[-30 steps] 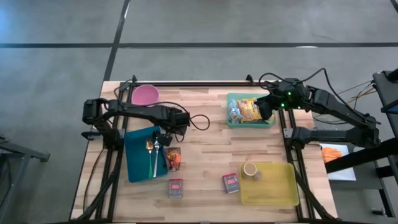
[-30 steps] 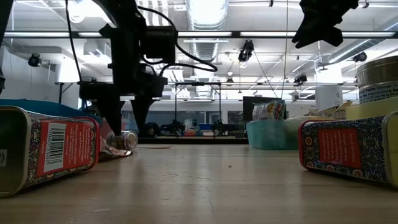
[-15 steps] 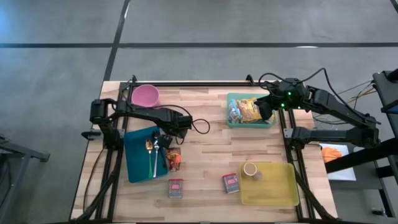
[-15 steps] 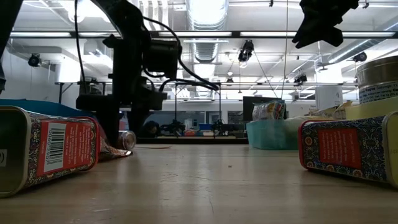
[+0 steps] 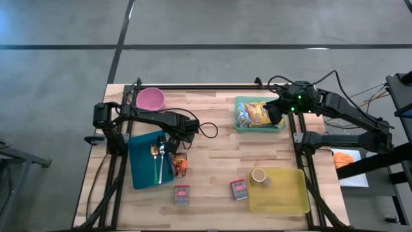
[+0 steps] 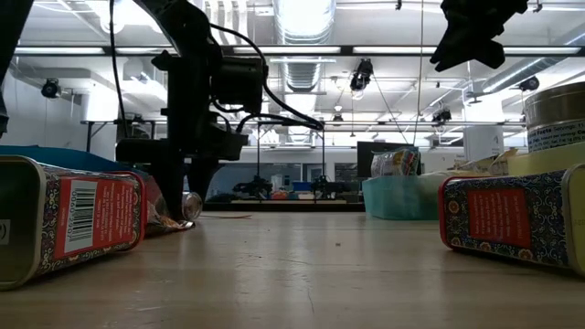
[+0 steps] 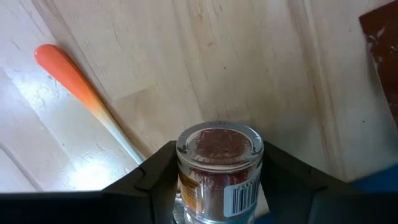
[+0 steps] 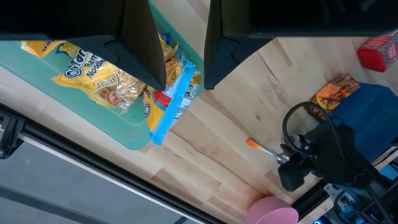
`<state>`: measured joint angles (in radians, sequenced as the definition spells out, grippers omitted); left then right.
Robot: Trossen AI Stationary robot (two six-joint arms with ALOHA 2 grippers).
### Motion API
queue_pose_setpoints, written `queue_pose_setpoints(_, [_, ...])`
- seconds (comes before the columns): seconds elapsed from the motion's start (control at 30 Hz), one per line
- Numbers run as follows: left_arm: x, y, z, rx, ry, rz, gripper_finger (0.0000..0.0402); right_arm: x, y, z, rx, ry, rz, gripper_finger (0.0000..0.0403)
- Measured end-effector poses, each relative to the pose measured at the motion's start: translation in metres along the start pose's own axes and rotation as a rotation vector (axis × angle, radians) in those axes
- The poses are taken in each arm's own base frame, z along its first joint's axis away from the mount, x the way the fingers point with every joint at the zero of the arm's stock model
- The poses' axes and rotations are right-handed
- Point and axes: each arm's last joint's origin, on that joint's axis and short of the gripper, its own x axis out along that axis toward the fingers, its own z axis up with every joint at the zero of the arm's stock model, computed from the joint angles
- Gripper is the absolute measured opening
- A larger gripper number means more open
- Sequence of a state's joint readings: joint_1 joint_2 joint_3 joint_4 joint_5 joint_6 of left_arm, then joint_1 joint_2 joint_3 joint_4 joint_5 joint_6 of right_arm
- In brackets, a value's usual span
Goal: Pick & Place Food Item
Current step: Put the brown spice bottle into the yellow bin
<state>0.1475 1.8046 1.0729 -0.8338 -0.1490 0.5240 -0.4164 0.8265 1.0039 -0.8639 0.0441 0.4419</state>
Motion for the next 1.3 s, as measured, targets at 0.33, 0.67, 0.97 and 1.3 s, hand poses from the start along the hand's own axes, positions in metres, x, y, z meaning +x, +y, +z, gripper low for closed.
queue_pose_setpoints(0.33, [-0.01, 0.001, 0.006, -0.156, -0.023, -0.027, 0.0189, 0.0, 0.001, -0.001, 0.001, 0.016, 0.034, 0.0105])
queue_pose_setpoints(0.67, [-0.05, 0.018, 0.029, -0.356, -0.181, -0.044, 0.0189, 0.0, 0.001, -0.001, -0.007, 0.02, 0.049, 0.0105])
queue_pose_setpoints(0.97, [-0.103, 0.04, 0.053, -0.697, -0.454, -0.155, 0.0189, -0.004, 0.011, 0.001, -0.177, -0.018, 0.162, 0.0105])
queue_pose_setpoints(1.3, [-0.159, 0.083, 0.066, -1.152, -1.068, -0.352, 0.0189, -0.018, 0.024, -0.002, -0.419, -0.154, 0.152, 0.0105])
